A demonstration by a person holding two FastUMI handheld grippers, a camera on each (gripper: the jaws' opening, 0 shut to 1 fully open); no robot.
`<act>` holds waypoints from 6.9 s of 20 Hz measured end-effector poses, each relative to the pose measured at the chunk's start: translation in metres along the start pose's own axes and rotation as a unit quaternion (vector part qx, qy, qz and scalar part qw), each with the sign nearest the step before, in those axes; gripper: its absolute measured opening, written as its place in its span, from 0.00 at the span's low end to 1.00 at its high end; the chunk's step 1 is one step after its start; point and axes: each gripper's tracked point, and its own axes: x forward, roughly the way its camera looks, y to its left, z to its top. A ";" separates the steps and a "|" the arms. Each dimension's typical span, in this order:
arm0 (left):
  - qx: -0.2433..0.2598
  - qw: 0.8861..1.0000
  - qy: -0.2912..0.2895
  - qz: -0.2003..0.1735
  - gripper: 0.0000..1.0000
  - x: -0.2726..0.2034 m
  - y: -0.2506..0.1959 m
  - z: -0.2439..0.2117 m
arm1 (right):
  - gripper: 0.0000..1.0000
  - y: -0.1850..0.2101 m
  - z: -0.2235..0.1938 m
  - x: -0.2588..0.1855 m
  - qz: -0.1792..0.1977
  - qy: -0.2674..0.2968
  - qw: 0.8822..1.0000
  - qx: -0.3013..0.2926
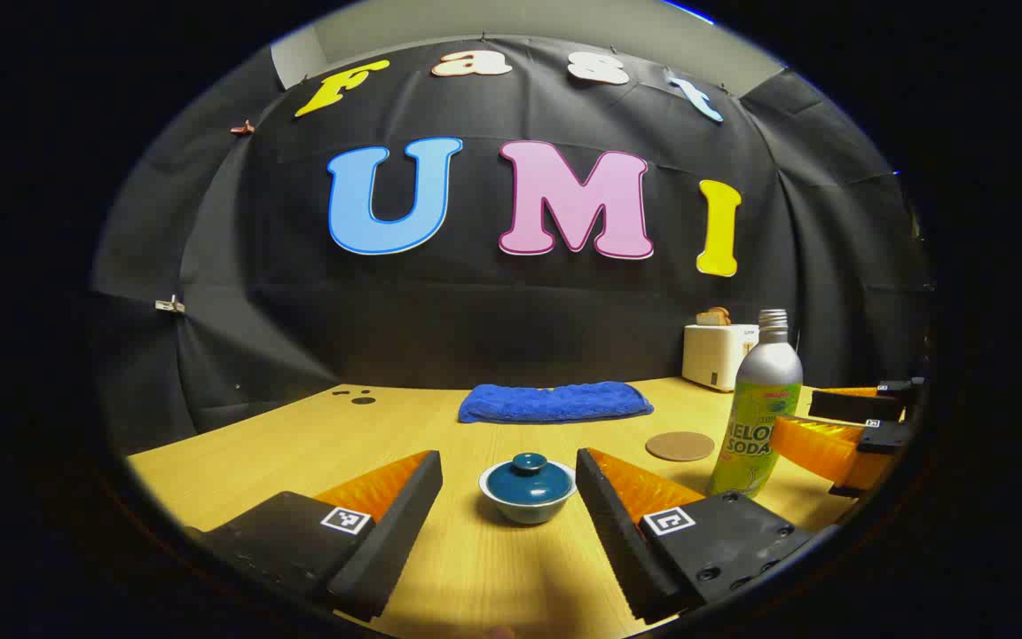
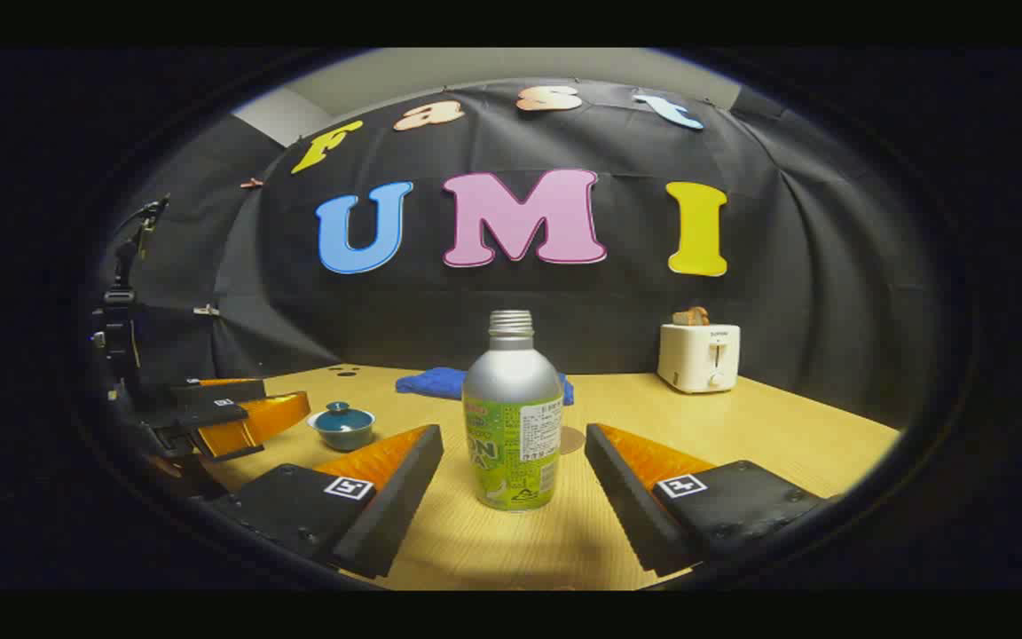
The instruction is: Open the teacup lid with one hand, grasp the water bottle and pour water into the teacup with the other hand; after pouring, place the water bottle on the coaster and then close the teacup lid.
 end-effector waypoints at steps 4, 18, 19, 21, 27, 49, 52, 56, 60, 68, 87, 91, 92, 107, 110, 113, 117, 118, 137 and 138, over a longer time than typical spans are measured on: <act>0.000 1.000 0.000 0.001 0.96 0.000 0.000 0.000 | 1.00 0.000 0.000 0.001 0.000 -0.001 1.000 0.000; 0.001 1.000 0.000 -0.001 0.96 0.000 -0.001 0.000 | 1.00 0.000 -0.001 0.003 0.001 -0.001 1.000 0.000; 0.001 1.000 0.001 -0.001 0.95 0.000 -0.001 0.001 | 1.00 -0.001 -0.001 0.004 0.001 -0.001 1.000 0.000; 0.001 1.000 0.001 0.003 0.96 0.001 0.001 0.001 | 1.00 0.000 -0.001 0.004 0.001 0.000 1.000 0.000; 0.008 1.000 0.004 -0.021 0.95 0.016 -0.006 -0.001 | 1.00 0.000 -0.002 0.001 0.001 0.000 1.000 0.000; 0.089 0.989 0.107 -0.058 0.42 0.089 -0.018 -0.031 | 1.00 0.001 -0.002 0.004 0.009 0.000 1.000 0.000; 0.084 0.990 0.101 -0.056 0.35 0.088 -0.017 -0.028 | 1.00 0.000 -0.002 0.004 0.009 0.000 1.000 0.000; 0.058 0.995 0.066 -0.041 0.32 0.080 -0.009 -0.019 | 1.00 0.001 -0.002 0.003 0.009 0.000 1.000 -0.001; 0.024 0.999 0.026 -0.030 0.31 0.071 0.001 -0.008 | 1.00 0.001 -0.002 0.004 0.009 0.001 1.000 0.000; 0.014 0.999 0.024 -0.019 0.31 0.041 0.025 -0.008 | 1.00 0.004 -0.003 0.017 0.007 0.001 1.000 0.000; 0.003 1.000 -0.001 -0.020 0.31 0.024 0.057 -0.001 | 1.00 -0.004 -0.006 0.079 -0.009 0.002 1.000 0.000; 0.002 1.000 0.000 -0.015 0.31 0.025 0.061 0.000 | 0.83 -0.007 -0.006 0.082 -0.018 0.002 1.000 -0.001; 0.002 1.000 0.000 -0.014 0.31 0.026 0.062 0.000 | 0.83 -0.007 -0.006 0.082 -0.018 0.003 1.000 -0.001; 0.002 0.998 0.002 0.056 0.31 0.032 0.135 -0.001 | 0.75 0.008 0.012 0.119 0.026 0.012 0.973 -0.228; 0.002 0.998 0.002 0.062 0.31 0.029 0.147 -0.001 | 0.75 0.011 0.028 0.132 0.024 -0.009 0.947 -0.319; 0.002 0.998 0.002 0.064 0.31 0.028 0.157 -0.002 | 0.76 0.019 0.036 0.138 0.035 -0.026 0.907 -0.420; 0.001 0.997 0.003 0.071 0.31 0.028 0.167 -0.003 | 0.76 0.040 0.038 0.149 0.057 -0.047 0.859 -0.507; 0.001 0.997 0.003 0.071 0.31 0.027 0.168 -0.003 | 0.75 0.047 0.032 0.154 0.066 -0.048 0.848 -0.523; 0.001 0.998 0.004 0.055 0.31 0.031 0.166 -0.002 | 0.75 0.100 -0.011 0.181 0.125 -0.096 0.686 -0.710; 0.001 0.998 0.004 0.055 0.31 0.031 0.165 -0.002 | 0.75 0.101 -0.013 0.180 0.128 -0.098 0.679 -0.716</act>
